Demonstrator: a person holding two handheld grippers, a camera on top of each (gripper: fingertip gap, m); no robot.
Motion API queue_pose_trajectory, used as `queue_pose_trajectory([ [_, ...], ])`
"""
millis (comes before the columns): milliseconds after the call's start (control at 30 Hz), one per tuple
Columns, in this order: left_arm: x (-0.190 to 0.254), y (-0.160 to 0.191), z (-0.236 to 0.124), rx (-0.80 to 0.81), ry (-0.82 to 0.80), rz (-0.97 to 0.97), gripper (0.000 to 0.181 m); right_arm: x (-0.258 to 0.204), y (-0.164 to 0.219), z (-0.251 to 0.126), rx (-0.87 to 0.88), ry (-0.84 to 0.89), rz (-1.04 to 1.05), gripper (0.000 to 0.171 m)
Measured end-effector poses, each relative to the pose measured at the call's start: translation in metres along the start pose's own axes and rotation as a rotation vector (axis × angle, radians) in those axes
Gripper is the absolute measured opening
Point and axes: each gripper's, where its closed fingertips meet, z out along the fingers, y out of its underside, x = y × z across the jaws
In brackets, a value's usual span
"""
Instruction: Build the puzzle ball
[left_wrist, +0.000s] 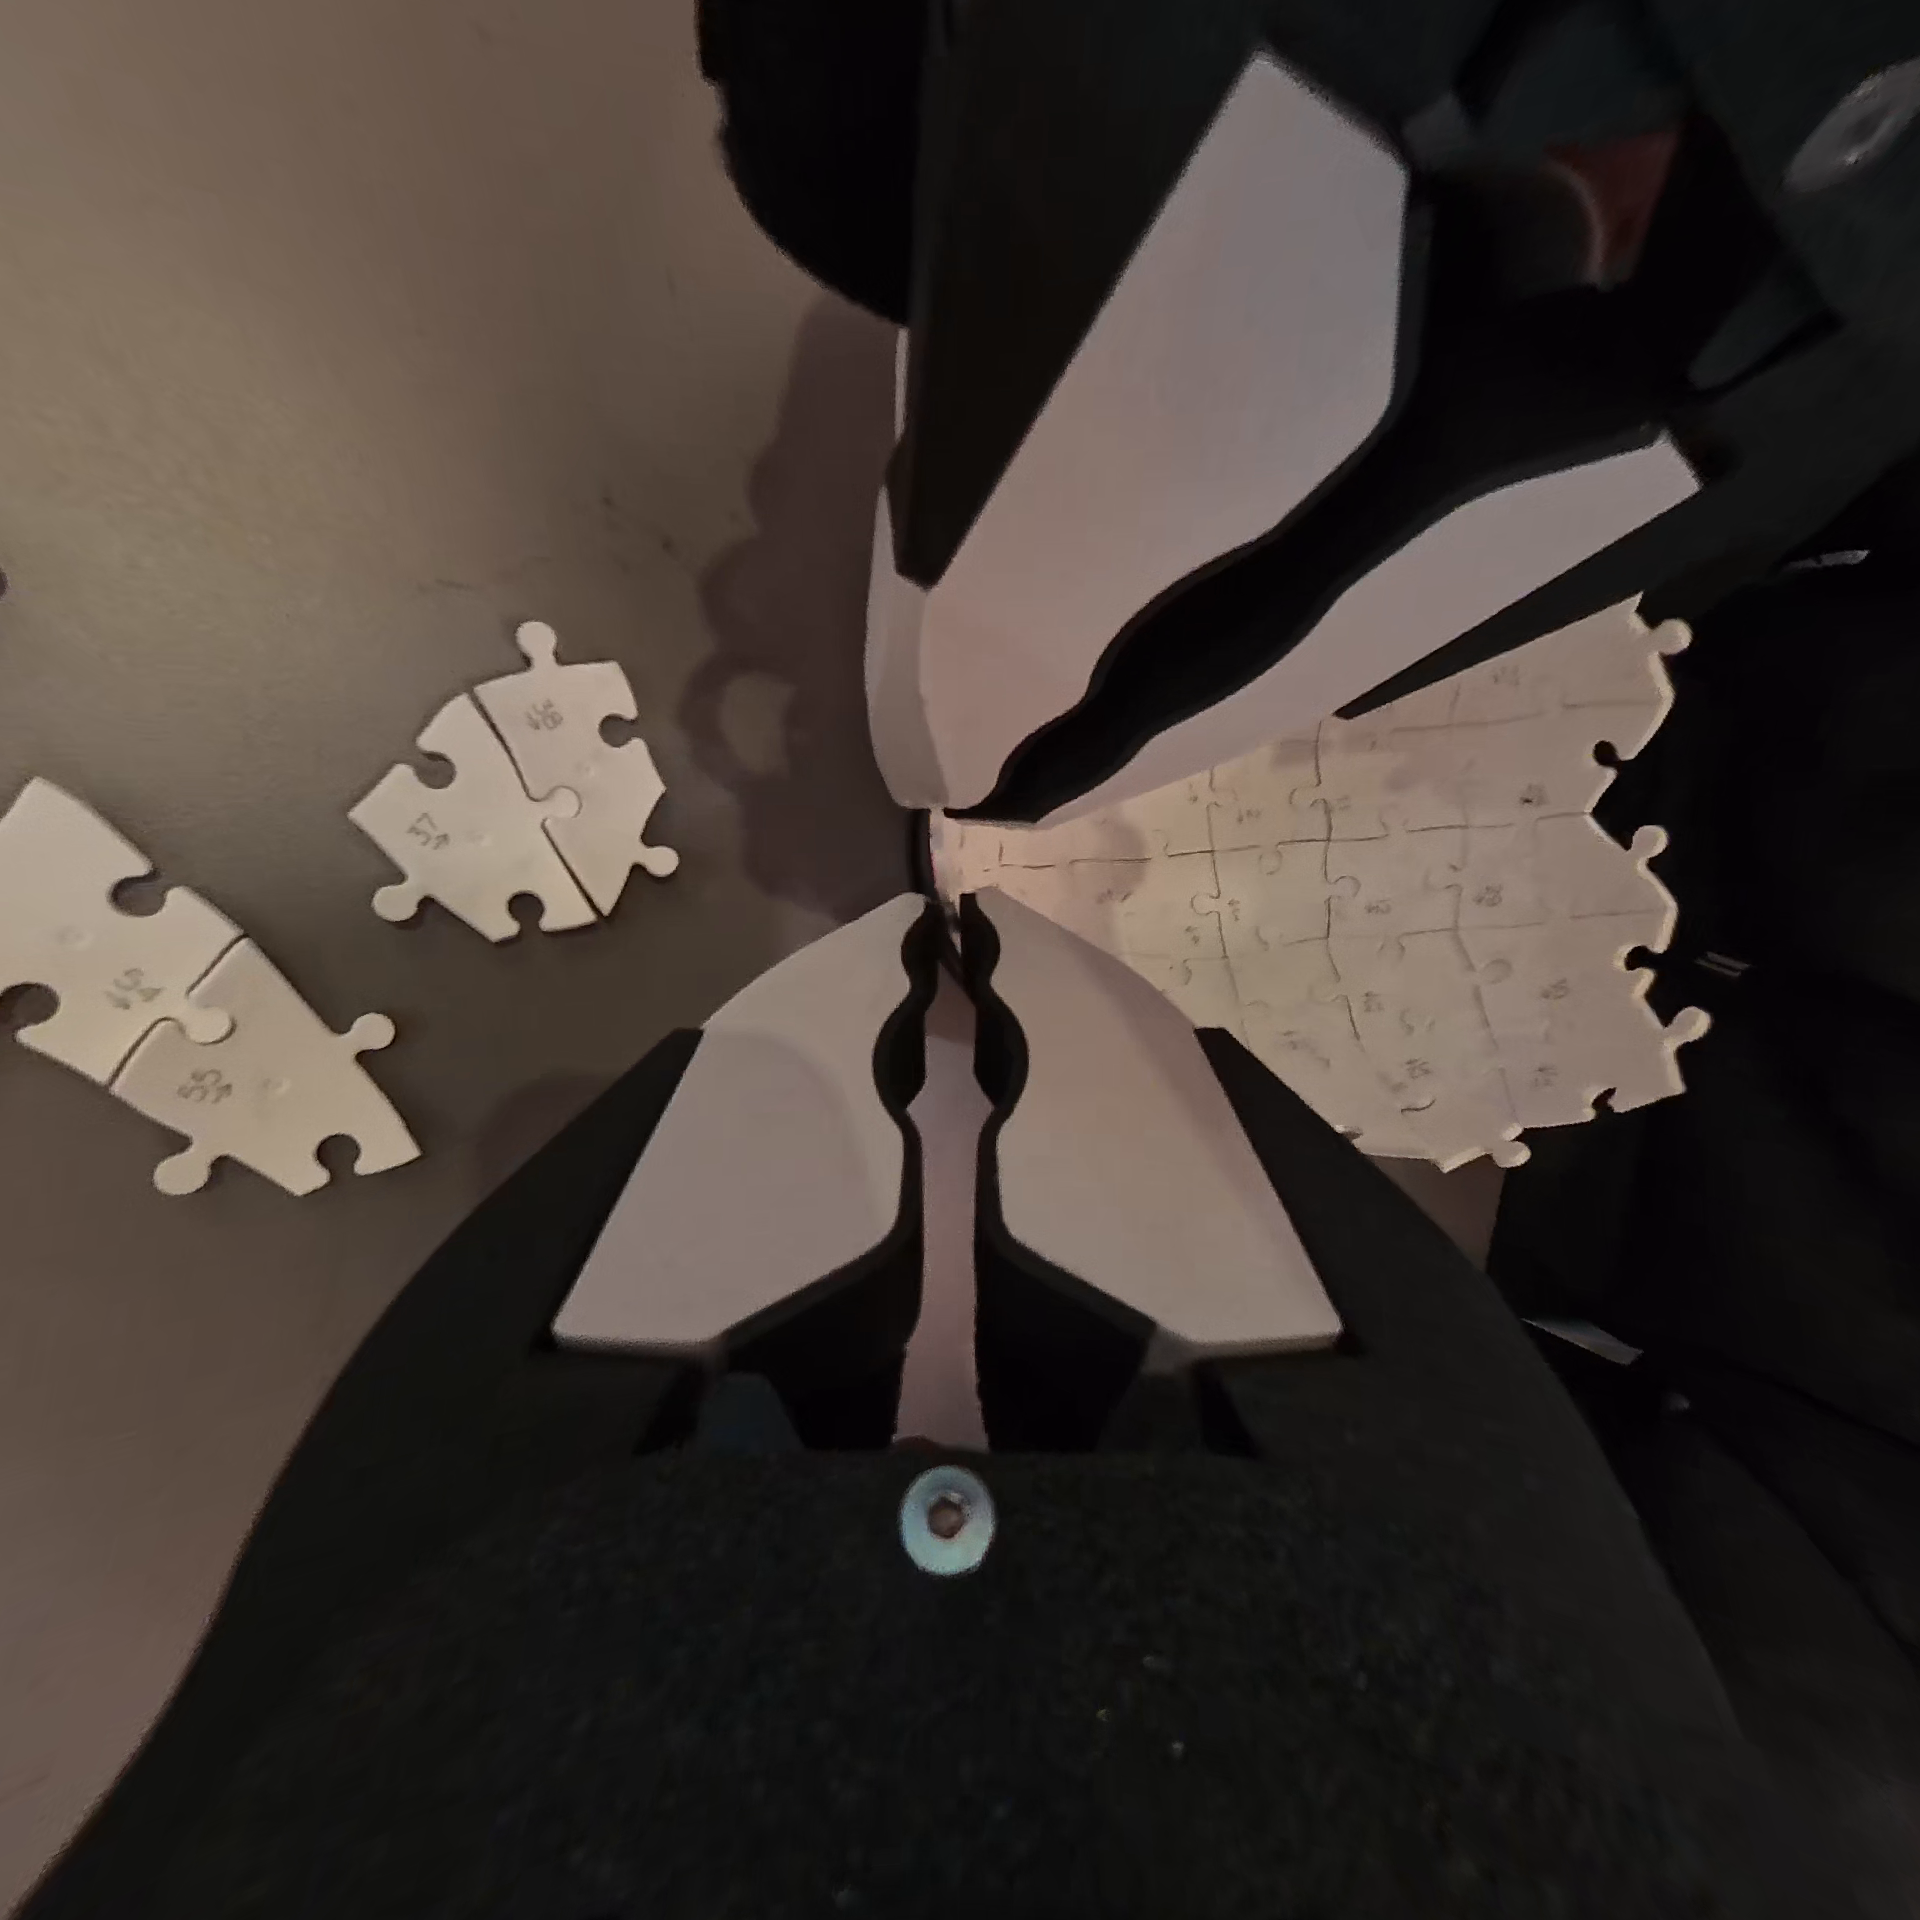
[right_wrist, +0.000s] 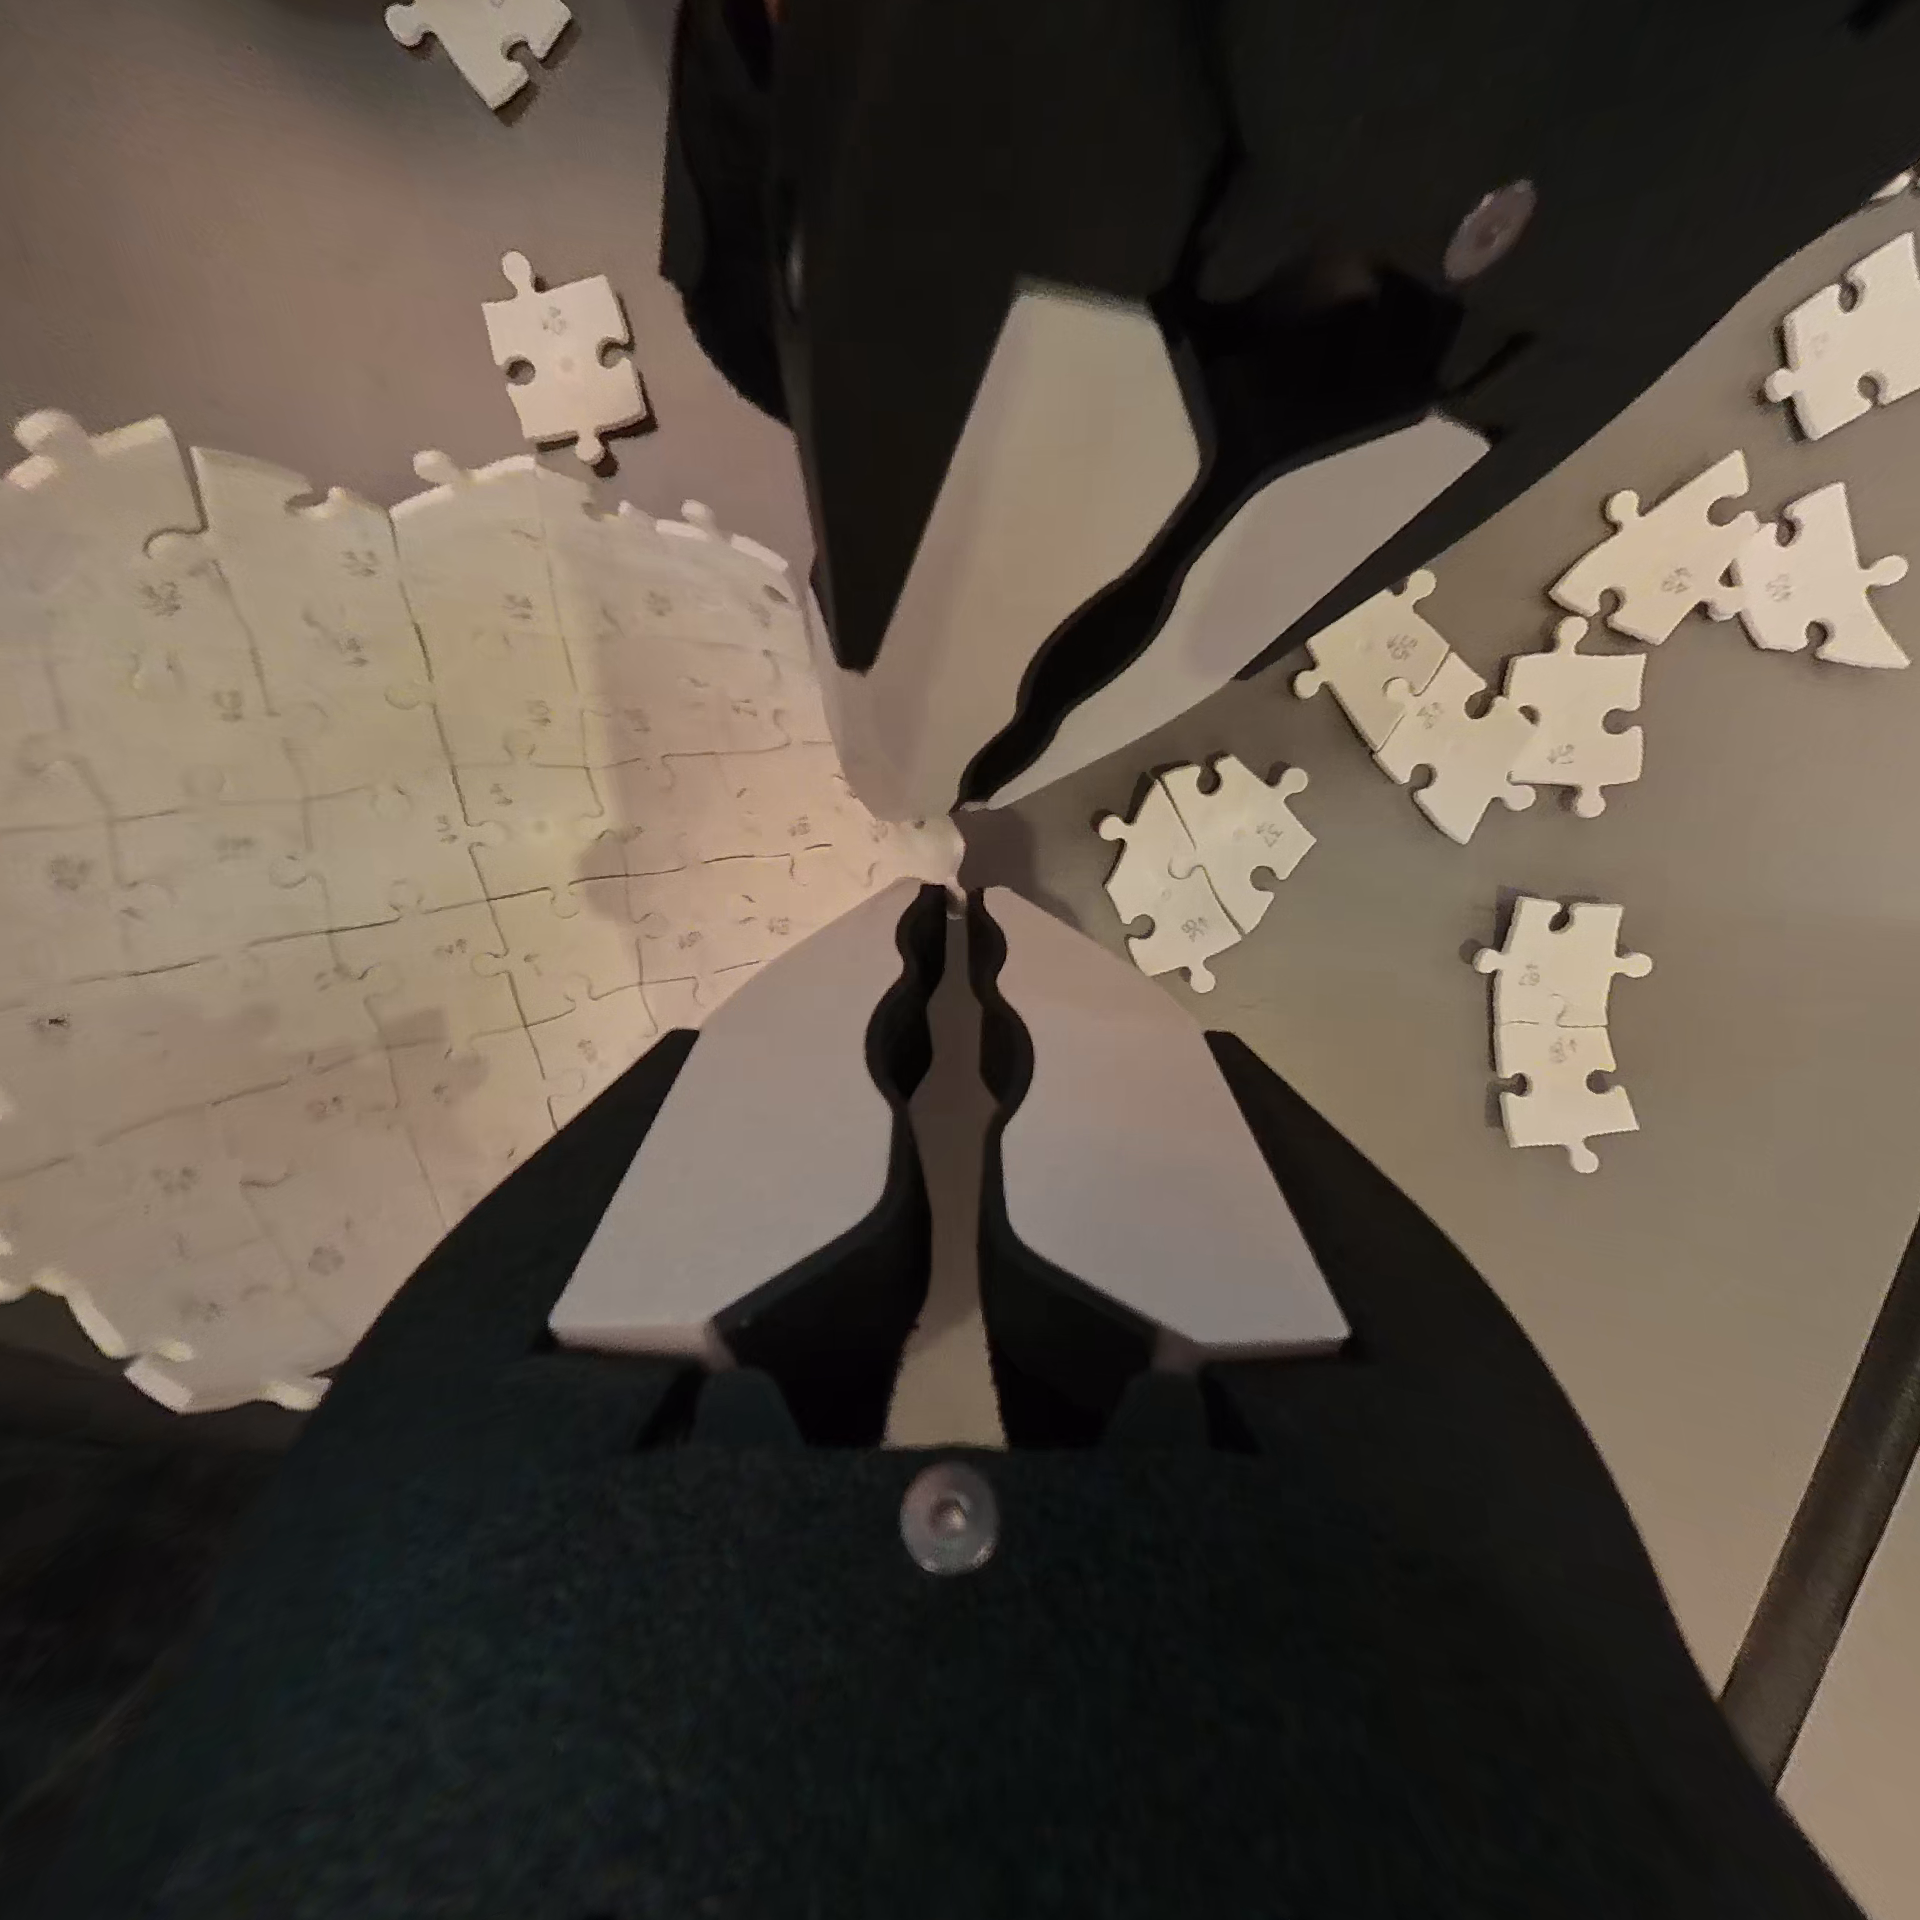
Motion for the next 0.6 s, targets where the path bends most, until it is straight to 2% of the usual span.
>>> queue_pose_trajectory([
  [333,-0.0002,-0.0007,0.0005,-0.008,-0.061,0.106,0.002,-0.0001,0.0009,-0.0011,0.008,0.075,-0.096,0.003],
  [600,-0.0012,-0.0001,0.0002,-0.008,-0.069,0.117,0.003,0.0012,0.0006,0.0000,-0.011,0.109,-0.114,0.004],
])
